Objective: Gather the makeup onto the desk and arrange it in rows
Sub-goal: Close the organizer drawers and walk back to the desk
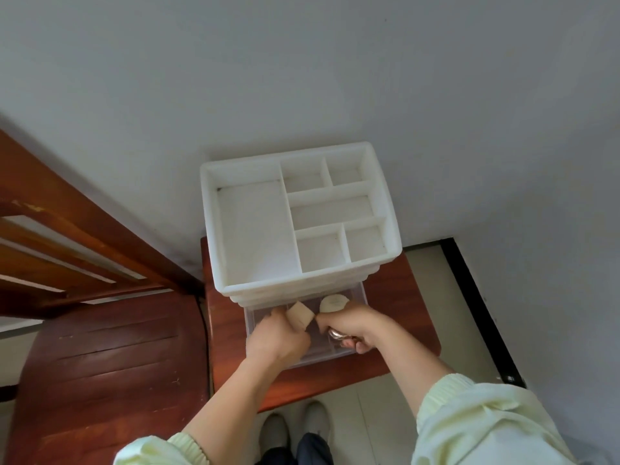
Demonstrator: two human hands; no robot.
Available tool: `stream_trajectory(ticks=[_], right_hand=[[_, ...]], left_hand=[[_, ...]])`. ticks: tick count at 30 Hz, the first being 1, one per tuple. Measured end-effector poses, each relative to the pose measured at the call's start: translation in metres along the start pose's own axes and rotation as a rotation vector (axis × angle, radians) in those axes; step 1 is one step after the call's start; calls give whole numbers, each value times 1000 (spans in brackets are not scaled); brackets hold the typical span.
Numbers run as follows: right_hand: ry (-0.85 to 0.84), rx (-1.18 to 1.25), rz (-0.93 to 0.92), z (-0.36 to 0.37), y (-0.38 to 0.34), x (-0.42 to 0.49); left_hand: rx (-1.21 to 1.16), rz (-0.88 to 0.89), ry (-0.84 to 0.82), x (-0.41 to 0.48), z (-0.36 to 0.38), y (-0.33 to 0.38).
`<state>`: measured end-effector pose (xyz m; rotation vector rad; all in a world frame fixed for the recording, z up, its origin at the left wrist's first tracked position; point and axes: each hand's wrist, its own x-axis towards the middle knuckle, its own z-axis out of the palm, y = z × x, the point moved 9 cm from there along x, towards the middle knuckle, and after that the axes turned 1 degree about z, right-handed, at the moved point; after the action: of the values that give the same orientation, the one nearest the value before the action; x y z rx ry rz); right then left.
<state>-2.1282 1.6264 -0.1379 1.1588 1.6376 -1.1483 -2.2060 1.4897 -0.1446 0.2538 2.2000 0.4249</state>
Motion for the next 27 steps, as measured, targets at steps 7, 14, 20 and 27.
stream_trajectory(ticks=[7,14,20,27], right_hand=[[-207,205,-132,3,30,-46],[-130,656,-170,25,84,-54],[-31,903,-270,17,76,-55],[-86,1047,-342,5,49,-56]], left_hand=[[-169,84,56,-43,-19,-2],[-283,105,-205,-87,20,-10],[-152,134,-253,-86,34,-9],[-148,187,-170,-77,28,-2]])
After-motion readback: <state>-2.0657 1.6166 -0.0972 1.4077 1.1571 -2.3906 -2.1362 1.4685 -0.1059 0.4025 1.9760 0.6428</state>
